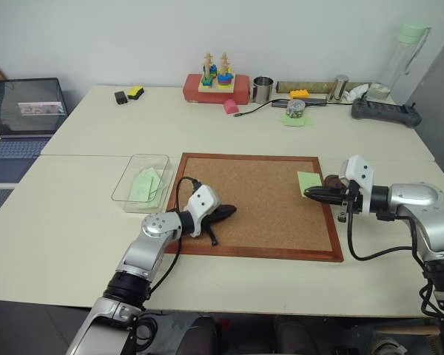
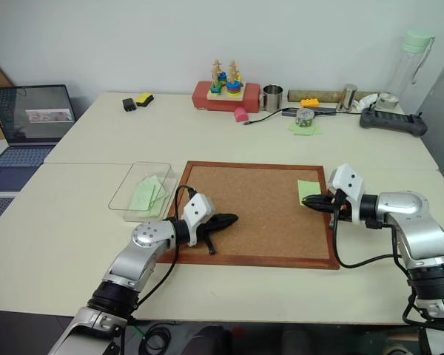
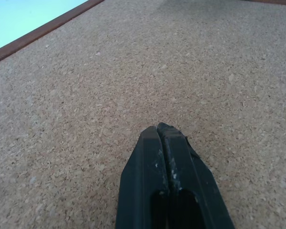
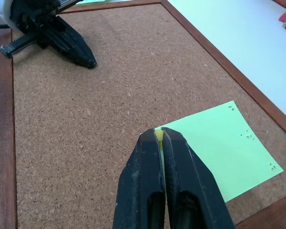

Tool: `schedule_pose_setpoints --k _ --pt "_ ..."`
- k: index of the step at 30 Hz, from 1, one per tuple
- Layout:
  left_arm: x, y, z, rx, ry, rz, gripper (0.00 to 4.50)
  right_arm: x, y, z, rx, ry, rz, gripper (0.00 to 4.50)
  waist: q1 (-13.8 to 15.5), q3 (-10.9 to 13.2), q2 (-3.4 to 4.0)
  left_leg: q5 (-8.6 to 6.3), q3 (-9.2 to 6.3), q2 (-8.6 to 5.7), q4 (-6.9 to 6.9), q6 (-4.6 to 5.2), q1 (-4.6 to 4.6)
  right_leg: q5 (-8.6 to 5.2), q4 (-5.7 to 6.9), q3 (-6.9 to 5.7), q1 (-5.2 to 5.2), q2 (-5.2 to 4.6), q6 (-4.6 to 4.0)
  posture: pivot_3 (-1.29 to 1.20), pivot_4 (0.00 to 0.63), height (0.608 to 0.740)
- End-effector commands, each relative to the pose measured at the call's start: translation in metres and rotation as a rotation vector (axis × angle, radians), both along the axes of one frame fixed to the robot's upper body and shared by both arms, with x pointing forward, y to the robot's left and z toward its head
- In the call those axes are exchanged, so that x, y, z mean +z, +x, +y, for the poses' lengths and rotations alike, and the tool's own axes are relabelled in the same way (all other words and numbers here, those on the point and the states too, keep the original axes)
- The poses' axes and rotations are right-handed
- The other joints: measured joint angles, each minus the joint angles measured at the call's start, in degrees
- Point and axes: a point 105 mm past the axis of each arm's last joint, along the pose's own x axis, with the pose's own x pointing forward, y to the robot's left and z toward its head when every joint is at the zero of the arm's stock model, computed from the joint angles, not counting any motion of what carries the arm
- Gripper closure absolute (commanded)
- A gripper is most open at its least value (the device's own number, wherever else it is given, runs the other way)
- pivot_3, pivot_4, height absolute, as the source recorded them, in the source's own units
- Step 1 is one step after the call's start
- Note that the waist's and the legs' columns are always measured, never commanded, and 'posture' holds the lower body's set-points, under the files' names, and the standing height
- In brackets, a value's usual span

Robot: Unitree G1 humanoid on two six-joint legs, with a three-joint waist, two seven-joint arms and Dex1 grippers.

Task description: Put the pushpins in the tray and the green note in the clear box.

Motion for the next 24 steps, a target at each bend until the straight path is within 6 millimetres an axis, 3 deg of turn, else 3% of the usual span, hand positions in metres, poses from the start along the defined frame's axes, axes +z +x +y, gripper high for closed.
schedule_pose_setpoints --k 1,4,14,17,24 --pt "0.037 -0.009 -0.015 -0.036 -0.248 0.127 3.65 0.015 -0.007 0.013 0.086 -0.098 -0.151 4.5 -0.1 0.1 -0.12 0.0 -0.02 0.0 0.01 0.0 -0.09 0.0 0.02 -0.01 -0.07 0.0 0.0 0.0 0.15 0.74" --pt "0.064 -0.015 -0.017 -0.066 -0.375 0.171 3.05 0.018 -0.007 0.018 0.101 -0.097 -0.195 4.5 -0.1 0.3 -0.42 0.01 -0.09 0.01 0.04 -0.01 -0.27 0.0 0.04 -0.07 -0.24 0.01 0.0 0.0 0.15 0.74" --pt "0.09 -0.027 -0.043 -0.134 -0.619 0.355 1.37 0.033 -0.013 0.039 0.205 -0.159 -0.477 4.5 0.0 0.3 -0.48 0.19 -0.12 0.03 0.12 -0.32 -0.8 0.01 0.1 -0.08 -0.75 0.01 -0.02 0.0 0.15 0.74" --pt "0.088 -0.024 -0.05 -0.128 -0.638 0.374 1.37 0.035 -0.018 0.049 0.253 -0.176 -0.567 4.5 0.0 0.3 -0.48 0.2 -0.1 0.02 0.12 -0.36 -0.83 0.01 0.12 -0.06 -0.8 0.01 -0.02 0.0 0.15 0.74" --pt "0.095 -0.013 -0.059 -0.121 -0.705 0.393 1.37 0.028 -0.026 0.058 0.314 -0.187 -0.592 4.5 0.1 0.3 -0.48 0.24 -0.09 0.01 0.13 -0.42 -0.83 0.02 0.12 -0.06 -0.81 0.01 -0.03 0.0 0.15 0.74"
